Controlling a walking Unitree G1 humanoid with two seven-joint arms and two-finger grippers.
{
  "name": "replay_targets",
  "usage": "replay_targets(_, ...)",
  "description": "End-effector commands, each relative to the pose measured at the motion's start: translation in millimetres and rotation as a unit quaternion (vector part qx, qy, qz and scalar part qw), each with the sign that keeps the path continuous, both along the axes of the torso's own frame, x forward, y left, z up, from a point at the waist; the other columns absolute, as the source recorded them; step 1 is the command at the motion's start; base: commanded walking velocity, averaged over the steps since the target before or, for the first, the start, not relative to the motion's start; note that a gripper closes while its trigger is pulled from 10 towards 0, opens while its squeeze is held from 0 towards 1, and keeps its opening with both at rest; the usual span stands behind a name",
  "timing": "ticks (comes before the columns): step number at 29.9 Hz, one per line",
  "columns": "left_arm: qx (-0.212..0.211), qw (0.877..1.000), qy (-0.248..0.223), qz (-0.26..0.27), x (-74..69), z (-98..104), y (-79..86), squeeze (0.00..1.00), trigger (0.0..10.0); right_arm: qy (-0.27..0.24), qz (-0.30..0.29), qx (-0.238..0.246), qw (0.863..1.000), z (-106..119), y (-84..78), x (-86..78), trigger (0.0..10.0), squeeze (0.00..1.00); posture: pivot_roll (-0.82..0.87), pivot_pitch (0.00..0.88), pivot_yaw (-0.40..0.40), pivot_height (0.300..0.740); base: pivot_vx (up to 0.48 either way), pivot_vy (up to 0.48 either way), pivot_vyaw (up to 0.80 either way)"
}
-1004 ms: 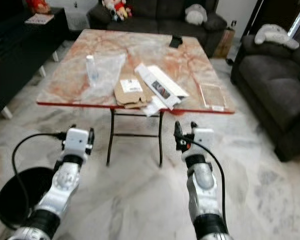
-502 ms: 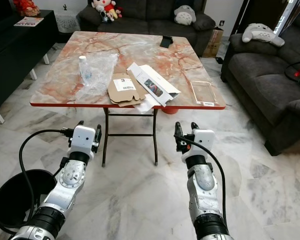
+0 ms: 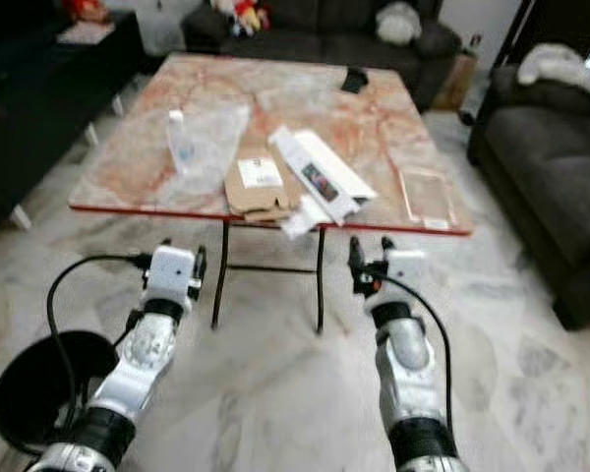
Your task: Picking trash to rubbish bin
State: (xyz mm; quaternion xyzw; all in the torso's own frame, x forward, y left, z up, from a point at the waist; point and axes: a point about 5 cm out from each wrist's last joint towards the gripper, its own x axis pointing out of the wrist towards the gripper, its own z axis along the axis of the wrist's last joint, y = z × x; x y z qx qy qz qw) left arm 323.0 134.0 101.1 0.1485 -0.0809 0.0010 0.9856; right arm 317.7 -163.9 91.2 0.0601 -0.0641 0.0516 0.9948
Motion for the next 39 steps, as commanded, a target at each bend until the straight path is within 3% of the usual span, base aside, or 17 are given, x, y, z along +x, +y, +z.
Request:
replay_targets(1,-0.003,1.000,-0.008,0.004,2.4,5.9,1.2,0.00,10.0,-0.007,0.006,-0.007,1.000,3.8,2.8,0.9,10.0,0.00,0.09,0.000,-0.093,0.740,0.326,0.000,0.00)
replay_targets(8,-0.003,1.000,-0.007,0.006,2.5,6.3,1.5,0.00,10.0,-0.008,0.014,-0.009,1.000,4.2,5.0,0.8,10.0,0.00,0.10,0.000,-0.097,0.740,0.327,0.000,0.77)
replay_targets(39,-0.002,1.000,-0.012,0.003,4.0,9.8,0.8,0.00,10.0,-0.005,0.005,0.010,1.000,3.8,2.1,1.4,10.0,0.00,0.10,0.000,-0.090,0.740,0.327,0.000,0.00)
